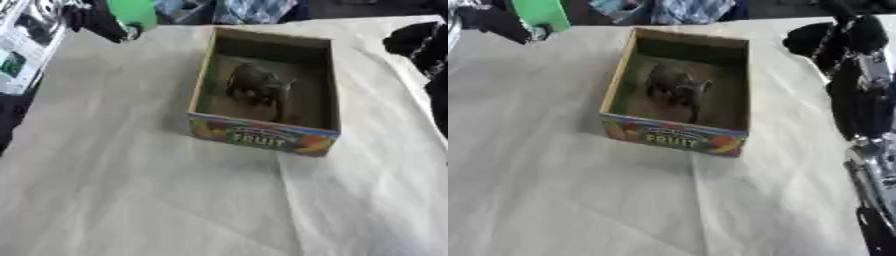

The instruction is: Pick up objects on the table and place them in the box.

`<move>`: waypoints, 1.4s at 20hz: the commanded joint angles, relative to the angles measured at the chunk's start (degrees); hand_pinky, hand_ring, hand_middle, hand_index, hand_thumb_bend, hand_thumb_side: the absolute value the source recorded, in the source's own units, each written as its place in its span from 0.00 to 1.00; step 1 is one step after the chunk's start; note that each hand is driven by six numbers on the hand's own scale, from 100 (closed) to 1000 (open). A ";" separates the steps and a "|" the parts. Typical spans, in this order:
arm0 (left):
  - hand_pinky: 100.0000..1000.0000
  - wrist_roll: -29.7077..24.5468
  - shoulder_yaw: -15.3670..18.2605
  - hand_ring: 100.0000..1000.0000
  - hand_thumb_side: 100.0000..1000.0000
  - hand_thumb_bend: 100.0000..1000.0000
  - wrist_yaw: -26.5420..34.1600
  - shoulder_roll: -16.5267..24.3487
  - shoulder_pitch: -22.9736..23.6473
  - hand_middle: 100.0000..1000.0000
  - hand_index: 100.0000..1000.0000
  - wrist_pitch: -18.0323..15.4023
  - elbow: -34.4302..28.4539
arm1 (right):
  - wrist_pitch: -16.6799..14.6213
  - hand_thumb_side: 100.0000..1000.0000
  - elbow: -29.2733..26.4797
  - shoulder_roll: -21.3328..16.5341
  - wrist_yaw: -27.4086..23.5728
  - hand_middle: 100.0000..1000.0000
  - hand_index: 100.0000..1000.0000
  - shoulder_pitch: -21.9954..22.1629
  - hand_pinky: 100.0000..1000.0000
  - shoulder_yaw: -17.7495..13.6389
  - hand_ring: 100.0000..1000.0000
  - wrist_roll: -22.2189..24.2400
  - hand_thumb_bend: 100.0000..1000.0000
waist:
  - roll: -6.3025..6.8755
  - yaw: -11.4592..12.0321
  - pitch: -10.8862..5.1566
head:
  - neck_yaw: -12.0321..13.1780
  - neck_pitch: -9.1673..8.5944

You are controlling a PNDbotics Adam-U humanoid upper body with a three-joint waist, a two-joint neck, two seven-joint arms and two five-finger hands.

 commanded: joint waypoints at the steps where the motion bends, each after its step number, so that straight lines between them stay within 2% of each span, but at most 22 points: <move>1: 0.15 -0.31 -0.45 0.45 0.18 0.00 -0.31 -1.20 -2.20 1.00 0.18 -0.50 -2.65 | -0.23 1.00 -1.17 -1.61 -0.77 0.63 0.97 -0.92 0.79 -0.63 0.71 -0.52 0.33 | -0.03 -0.34 -1.43 | 0.35 -0.66; 9: 0.15 -0.04 -3.01 0.45 0.15 0.00 -3.27 -6.77 -2.71 1.00 0.17 -3.42 -5.99 | -0.96 1.00 -1.17 -1.50 -1.50 0.63 0.97 -1.71 0.79 -0.87 0.71 -1.17 0.33 | -0.02 -1.28 -1.33 | -0.26 0.86; 13: 0.15 1.15 -3.89 0.45 0.13 0.00 -6.66 -10.69 -1.54 1.00 0.17 -5.02 -5.78 | -1.23 1.00 -1.17 -1.22 -1.90 0.63 0.97 -2.21 0.79 -0.96 0.71 -1.56 0.33 | -0.22 -1.65 -1.24 | 1.11 1.07; 19: 0.15 3.59 -5.33 0.45 0.10 0.00 -12.19 -15.93 0.66 1.00 0.16 -7.50 -3.61 | -1.71 1.00 -1.17 -0.71 -2.44 0.63 0.97 -2.98 0.79 -0.80 0.72 -2.14 0.33 | -0.78 -2.18 -1.07 | 4.90 0.98; 27: 0.16 3.79 -6.48 0.46 0.08 0.00 -17.36 -19.01 3.02 1.00 0.17 -10.20 -0.50 | -1.81 1.00 -1.17 -0.23 -2.10 0.63 0.97 -3.07 0.79 -0.51 0.71 -2.05 0.33 | -1.00 -2.37 -0.72 | 5.31 0.74; 28: 0.17 3.75 -6.64 0.47 0.09 0.00 -17.51 -19.17 3.10 1.00 0.20 -10.50 -0.28 | -1.77 1.00 -1.17 -0.18 -2.08 0.63 0.97 -3.07 0.79 -0.48 0.71 -1.99 0.33 | -0.99 -2.38 -0.70 | 5.28 0.75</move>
